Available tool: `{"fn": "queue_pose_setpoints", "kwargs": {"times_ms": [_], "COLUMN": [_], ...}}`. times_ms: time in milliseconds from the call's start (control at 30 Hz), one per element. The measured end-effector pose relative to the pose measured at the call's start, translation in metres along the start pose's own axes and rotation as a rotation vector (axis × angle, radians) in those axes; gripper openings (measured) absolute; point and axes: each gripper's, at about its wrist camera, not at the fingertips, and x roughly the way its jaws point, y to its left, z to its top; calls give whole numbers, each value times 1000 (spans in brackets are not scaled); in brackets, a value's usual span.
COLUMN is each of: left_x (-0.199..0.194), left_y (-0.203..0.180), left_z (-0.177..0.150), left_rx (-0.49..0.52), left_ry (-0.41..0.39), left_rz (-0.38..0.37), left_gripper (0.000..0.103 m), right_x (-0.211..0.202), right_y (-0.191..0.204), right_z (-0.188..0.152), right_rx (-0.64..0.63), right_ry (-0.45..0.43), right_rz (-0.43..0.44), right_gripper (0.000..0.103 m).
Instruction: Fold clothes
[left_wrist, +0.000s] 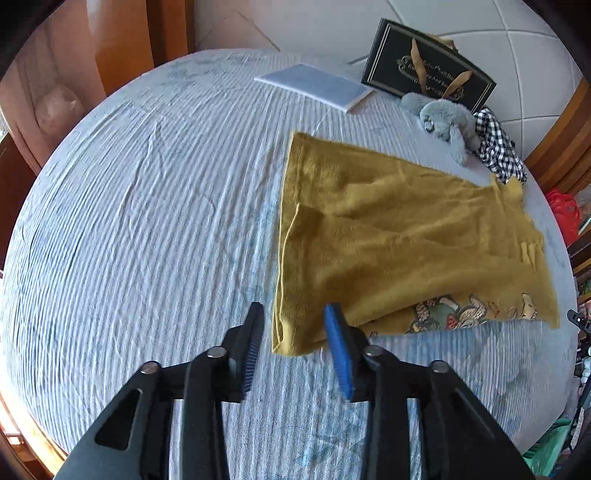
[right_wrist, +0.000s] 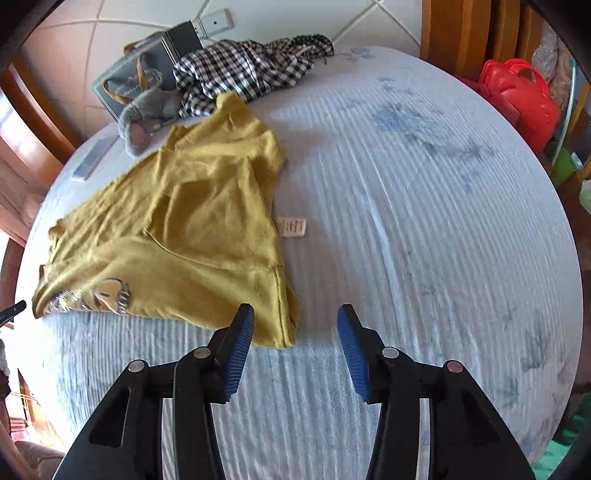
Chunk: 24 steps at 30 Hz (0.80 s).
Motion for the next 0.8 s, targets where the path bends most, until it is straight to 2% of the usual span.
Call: {"fn": "queue_pose_setpoints", "kwargs": {"times_ms": [100, 367, 500, 700, 733, 767, 800], "left_x": [11, 57, 74, 86, 88, 90, 90], "left_y": [-5, -18, -25, -26, -26, -26, -26], "left_z": [20, 37, 41, 42, 42, 42, 42], "left_rx": [36, 105, 147, 180, 185, 190, 194], "left_ry": [-14, 31, 50, 60, 62, 63, 56], "left_rz": [7, 26, 32, 35, 36, 36, 50], "left_gripper": [61, 61, 61, 61, 59, 49, 44], "right_x": [2, 35, 58, 86, 90, 95, 99], "right_y": [8, 32, 45, 58, 61, 64, 66], "right_z": [15, 53, 69, 87, 89, 90, 91], "right_rx": [-7, -56, -115, -155, -165, -175, -179], "right_ry": [-25, -32, 5, 31, 33, 36, 42], "right_rz": [33, 61, 30, 29, 28, 25, 25], "right_gripper": [61, 61, 61, 61, 61, 61, 61]}}
